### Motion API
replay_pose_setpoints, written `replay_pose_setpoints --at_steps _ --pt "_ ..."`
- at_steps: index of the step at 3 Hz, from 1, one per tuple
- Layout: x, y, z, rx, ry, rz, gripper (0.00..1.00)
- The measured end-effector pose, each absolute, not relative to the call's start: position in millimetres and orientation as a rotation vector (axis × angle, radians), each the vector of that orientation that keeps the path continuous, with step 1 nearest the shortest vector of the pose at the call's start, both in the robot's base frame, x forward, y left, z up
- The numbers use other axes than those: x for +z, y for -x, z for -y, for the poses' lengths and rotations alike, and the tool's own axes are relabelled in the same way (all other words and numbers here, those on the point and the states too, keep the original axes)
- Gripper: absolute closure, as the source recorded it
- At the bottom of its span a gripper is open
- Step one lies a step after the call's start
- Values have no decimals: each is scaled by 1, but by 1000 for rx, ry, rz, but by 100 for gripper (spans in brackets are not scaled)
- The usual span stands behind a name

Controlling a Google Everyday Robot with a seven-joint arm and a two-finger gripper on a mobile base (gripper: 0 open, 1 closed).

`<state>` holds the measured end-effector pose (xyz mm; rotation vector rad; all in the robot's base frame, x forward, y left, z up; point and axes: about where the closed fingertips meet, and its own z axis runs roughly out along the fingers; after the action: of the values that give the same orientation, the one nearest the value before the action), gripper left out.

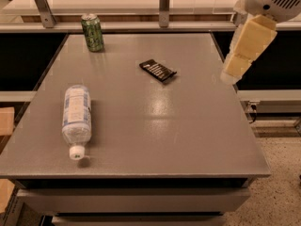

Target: Pick rxbar chocolate

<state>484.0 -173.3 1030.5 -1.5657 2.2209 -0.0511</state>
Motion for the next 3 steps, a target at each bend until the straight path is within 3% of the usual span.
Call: replay_pose_setpoints --at_steps 3 --pt "1039 -542 145 -12 1257 -2417 0"
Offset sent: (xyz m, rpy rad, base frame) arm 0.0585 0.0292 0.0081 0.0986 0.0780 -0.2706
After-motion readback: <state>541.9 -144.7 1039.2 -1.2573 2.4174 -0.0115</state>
